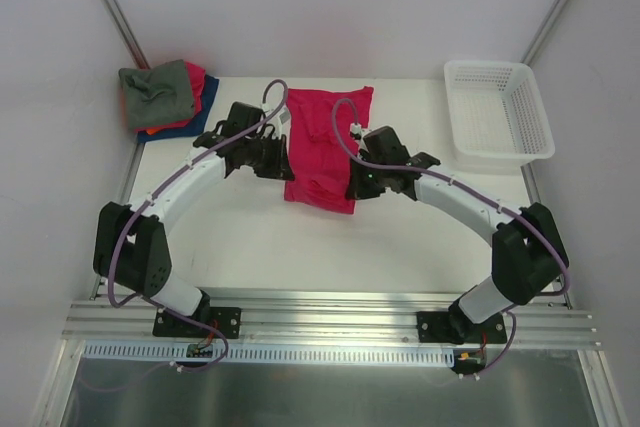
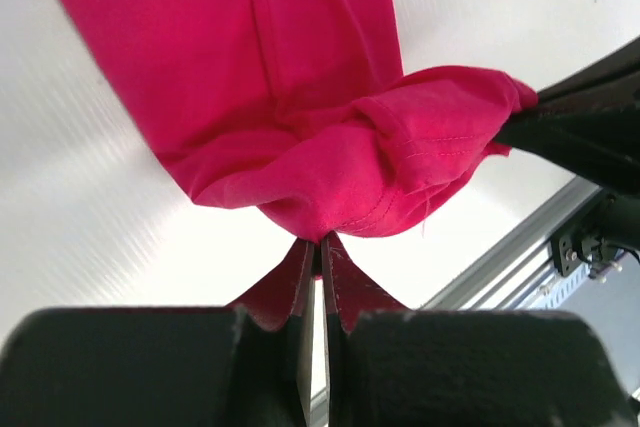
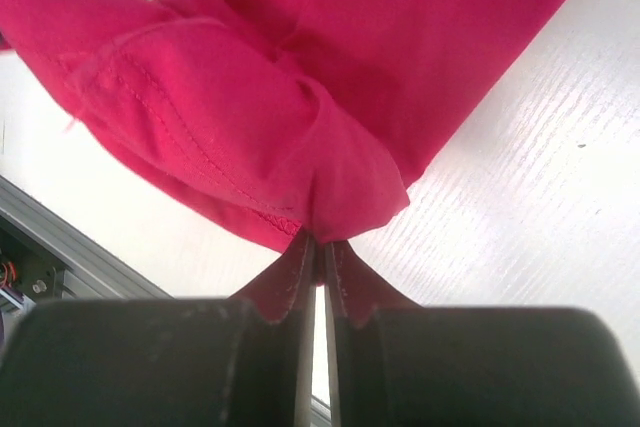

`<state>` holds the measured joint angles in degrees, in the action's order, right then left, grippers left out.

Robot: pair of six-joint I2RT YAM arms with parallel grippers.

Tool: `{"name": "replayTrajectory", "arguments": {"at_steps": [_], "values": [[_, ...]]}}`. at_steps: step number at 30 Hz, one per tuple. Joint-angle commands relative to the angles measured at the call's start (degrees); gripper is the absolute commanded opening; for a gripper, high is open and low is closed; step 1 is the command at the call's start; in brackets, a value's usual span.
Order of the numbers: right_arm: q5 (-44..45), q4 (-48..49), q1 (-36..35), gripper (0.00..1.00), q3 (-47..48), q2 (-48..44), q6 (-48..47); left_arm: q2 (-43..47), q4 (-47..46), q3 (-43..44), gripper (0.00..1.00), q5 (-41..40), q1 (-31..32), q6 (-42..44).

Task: Fold and stack the t-shirts
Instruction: Fold the folded rectangular tshirt in 1/3 of the way

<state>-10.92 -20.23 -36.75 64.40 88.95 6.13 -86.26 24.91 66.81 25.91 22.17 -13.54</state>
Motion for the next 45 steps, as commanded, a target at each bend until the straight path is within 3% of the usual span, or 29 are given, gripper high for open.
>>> {"name": "replayTrajectory", "arguments": {"at_steps": [1,15,45], "values": [[0.6,1.5,1.0,0.06,3.1,0.3,-1.6,-1.8,0.6,3.4,0.00,-1.7,-0.5,1.8],[0.6,3.6,7.7,0.05,10.9,7.1,-3.9,-9.3,-0.4,9.5,0.00,-5.5,-0.9,3.2],[0.6,5.6,10.3,0.05,24.4,24.1,-5.6,-27.4,-4.0,25.5,0.00,-11.2,-3.5,5.0]]}}
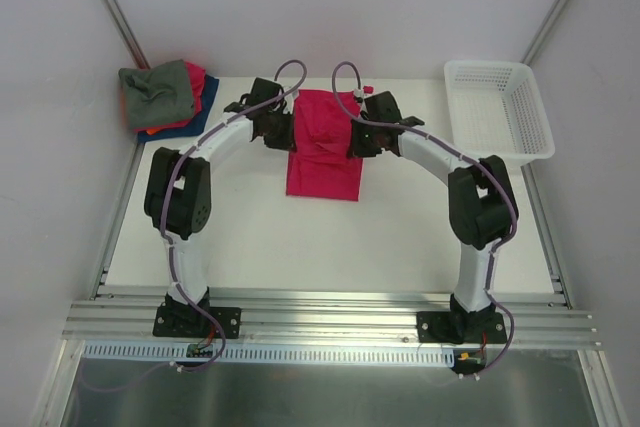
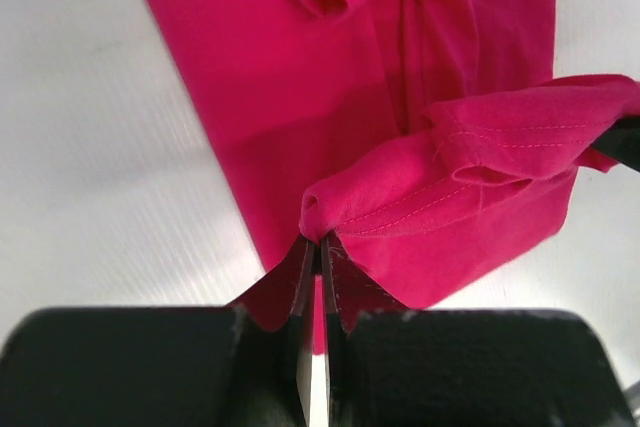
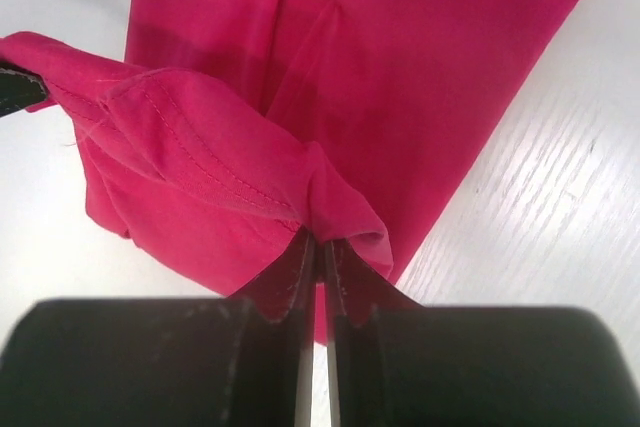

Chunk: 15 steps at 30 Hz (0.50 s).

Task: Fold and stack the t-shirts
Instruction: Fold the folded rectangular tshirt in 1/3 of the way

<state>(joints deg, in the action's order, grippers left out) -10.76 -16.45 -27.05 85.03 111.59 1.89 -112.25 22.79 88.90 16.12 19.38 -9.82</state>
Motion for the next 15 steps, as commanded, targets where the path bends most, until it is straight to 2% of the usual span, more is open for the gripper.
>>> {"name": "replayTrajectory", "arguments": {"at_steps": [1,12,13,15], "values": [[0.6,1.9,0.6,0.05,4.3,2.0,-1.3,-2.7,-2.0,4.5,0.00,-2.1,-0.7,1.6],[1.4,2.6,1.5,0.06,10.4,8.7,-3.7,-8.3,-3.8,8.1,0.00,-7.3,-0.9,1.1],[1.4,2.7,1.6,0.11,10.5,9.2,-3.8,-8.4,-3.9,8.0,0.04,-7.8,-0.9,0.9],[2.2,2.6,1.6,0.24,10.8,9.3,-4.3,-8.1,-3.7,8.0,0.29,-9.0,-0.9,0.5]]}}
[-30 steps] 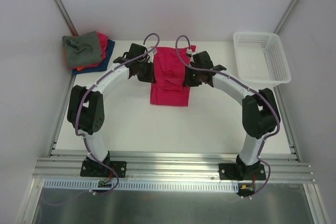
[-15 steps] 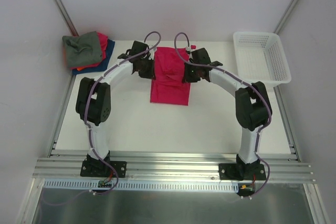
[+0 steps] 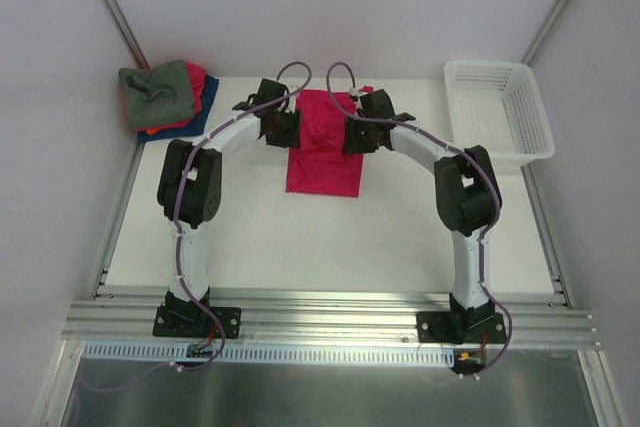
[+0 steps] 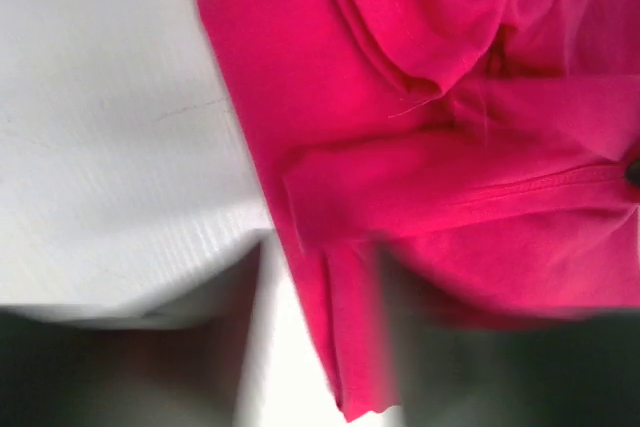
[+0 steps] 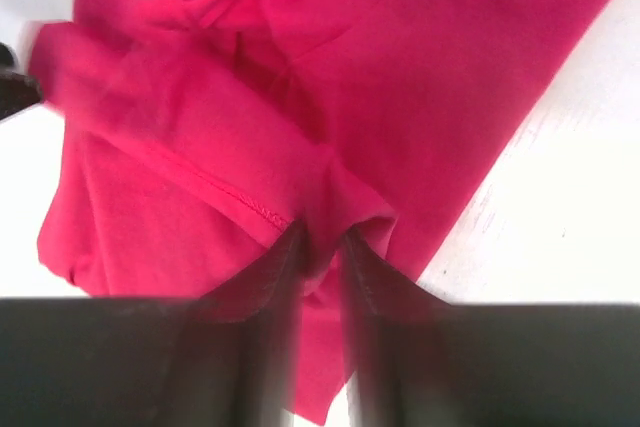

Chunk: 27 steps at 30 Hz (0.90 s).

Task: Fold and stack the t-shirts
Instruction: Fold the folded rectangular tshirt in 1/3 of the way

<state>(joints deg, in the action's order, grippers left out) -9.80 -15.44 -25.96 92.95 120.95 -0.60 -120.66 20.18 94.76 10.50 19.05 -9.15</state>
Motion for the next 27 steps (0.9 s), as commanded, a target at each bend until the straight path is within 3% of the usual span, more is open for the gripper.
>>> {"name": "replayTrajectory", "arguments": {"at_steps": [1,3,4,7,17,21,27], "values": [[1.7,1.6,0.5,0.41,2.9,-0.4,-1.9,0.6,-1.1,1.7,0.63,-4.2,-0.6,-0.3],[3.8,1.4,0.4,0.57,2.6,-1.4,-2.2,1.4,-1.1,1.4,0.93,-7.8,-0.6,-1.4],[4.5,1.0,0.5,0.67,2.2,-2.0,-2.9,2.4,-1.0,1.1,0.99,-8.8,-0.6,-1.6],[7.1,-0.3,0.6,0.77,1.3,-5.7,-3.7,6.4,-0.9,0.3,0.99,-10.2,-0.6,-1.7],[0.8,-2.8,-2.2,0.76,-9.3,-19.5,0.5,24.9,-0.2,-12.5,0.99,-3.3,-0.7,-7.5],[-2.3,-2.1,-3.8,0.76,-9.1,-18.6,4.6,31.8,-0.1,-17.1,0.99,-4.4,-1.3,-8.0],[-11.1,-1.6,-4.4,0.75,-1.2,-7.6,11.1,37.9,0.1,-16.9,0.99,-7.9,-1.8,-2.9]]}}
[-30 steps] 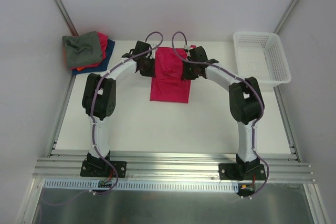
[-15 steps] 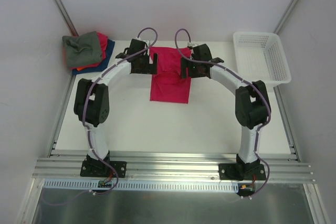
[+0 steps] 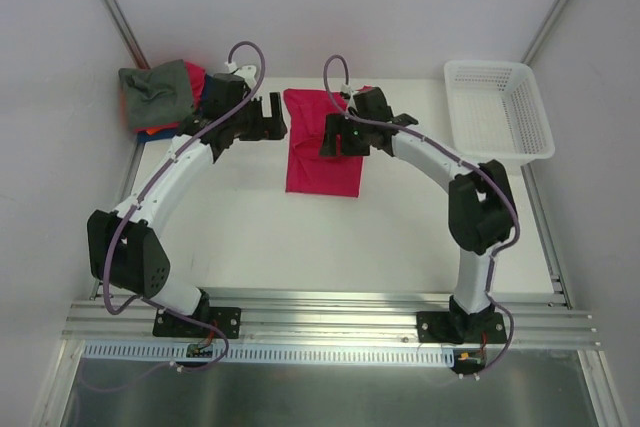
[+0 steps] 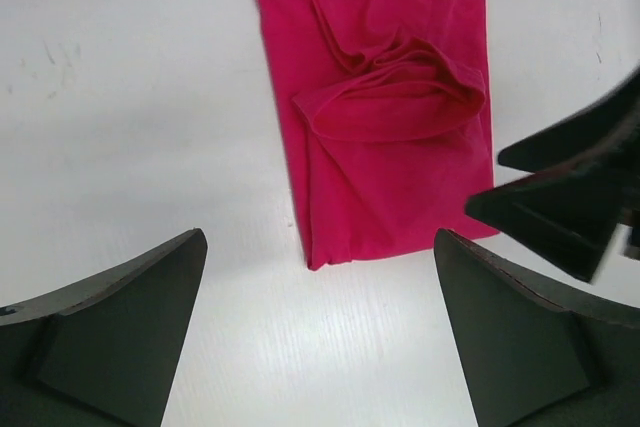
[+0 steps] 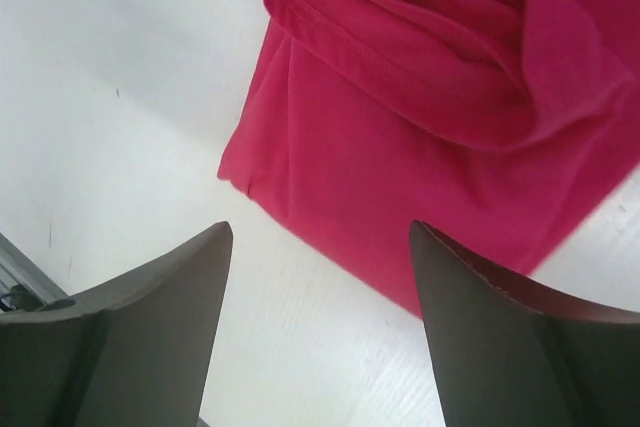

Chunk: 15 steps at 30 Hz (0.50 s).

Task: Fold and stack the t-shirts
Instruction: Fold the folded rectangular tshirt in 1/3 of the way

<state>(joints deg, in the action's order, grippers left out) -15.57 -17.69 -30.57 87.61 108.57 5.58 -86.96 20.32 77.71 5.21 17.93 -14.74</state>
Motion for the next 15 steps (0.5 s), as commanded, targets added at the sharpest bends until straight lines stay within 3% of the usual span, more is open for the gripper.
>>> {"name": "replayTrajectory", "arguments": {"at_steps": [1,6,15], "values": [[-5.1,0.7,-0.1,0.75,6.6,6.1,4.9,4.7,0.0,0.2,0.99,-2.8,-1.1,2.9],[-4.9,0.4,0.4,0.75,13.1,13.7,5.0,5.2,0.2,0.9,0.99,-3.7,-2.2,5.2],[-3.2,0.2,0.2,0.75,14.2,15.6,5.6,4.5,0.2,0.5,0.99,-5.4,-4.5,5.3]]}}
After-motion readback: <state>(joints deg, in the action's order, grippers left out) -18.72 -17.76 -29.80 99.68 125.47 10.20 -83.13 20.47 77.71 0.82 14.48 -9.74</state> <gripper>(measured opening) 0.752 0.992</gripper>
